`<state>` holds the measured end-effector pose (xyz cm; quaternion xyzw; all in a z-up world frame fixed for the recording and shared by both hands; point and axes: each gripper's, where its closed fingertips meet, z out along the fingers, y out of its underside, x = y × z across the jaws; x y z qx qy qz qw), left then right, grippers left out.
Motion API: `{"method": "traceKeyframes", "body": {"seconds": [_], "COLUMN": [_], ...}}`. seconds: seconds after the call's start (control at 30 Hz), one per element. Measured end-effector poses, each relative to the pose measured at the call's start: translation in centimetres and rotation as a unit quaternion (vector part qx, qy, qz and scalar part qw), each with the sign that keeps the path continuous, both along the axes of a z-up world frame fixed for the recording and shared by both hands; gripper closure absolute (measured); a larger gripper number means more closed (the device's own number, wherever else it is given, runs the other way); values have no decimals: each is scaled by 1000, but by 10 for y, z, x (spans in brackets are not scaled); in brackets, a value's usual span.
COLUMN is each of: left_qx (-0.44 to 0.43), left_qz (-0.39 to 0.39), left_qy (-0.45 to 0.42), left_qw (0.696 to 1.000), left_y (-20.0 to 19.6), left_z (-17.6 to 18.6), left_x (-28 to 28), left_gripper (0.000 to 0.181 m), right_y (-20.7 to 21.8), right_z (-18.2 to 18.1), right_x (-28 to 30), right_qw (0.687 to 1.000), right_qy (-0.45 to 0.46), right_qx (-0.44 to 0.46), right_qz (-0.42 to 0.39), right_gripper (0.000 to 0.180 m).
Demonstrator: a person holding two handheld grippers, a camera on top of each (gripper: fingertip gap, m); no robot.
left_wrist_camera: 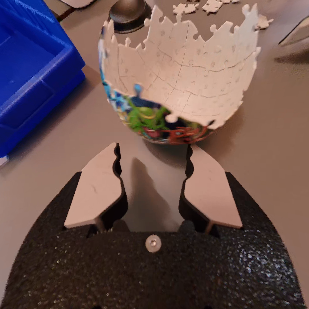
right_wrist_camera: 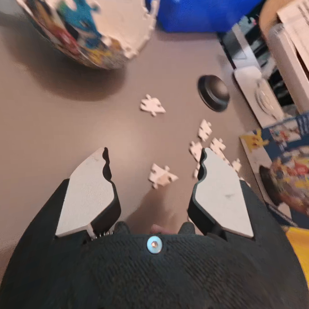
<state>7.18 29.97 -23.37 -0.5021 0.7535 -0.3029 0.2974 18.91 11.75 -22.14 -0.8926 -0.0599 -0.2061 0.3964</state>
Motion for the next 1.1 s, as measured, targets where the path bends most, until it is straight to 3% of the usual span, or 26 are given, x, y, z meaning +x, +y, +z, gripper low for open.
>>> {"method": "traceKeyframes", "body": {"seconds": [0.13,0.27,0.93,1.1], "left_qx": [-2,4,18,23], "left_qz": [-4,10,38,38], "left_qy": [-13,-22,-25,-29], "left_qw": [1000,1000,999,999], "left_y": [-8,-8,-7,-7], "left_z": [2,2,4,7], "left_x": [8,19,27,27], "left_gripper": [103,102,99,98], "right_y": [-45,-63,-26,-24], "right_z": [-3,-13,-32,-35], "right_x": [31,36,31,23], "right_qw": [998,996,990,984], "right_qy": [45,77,135,173], "right_qx": [18,26,-33,-28], "right_qz": [-33,-31,15,27], "right_gripper": [78,95,120,143]}}
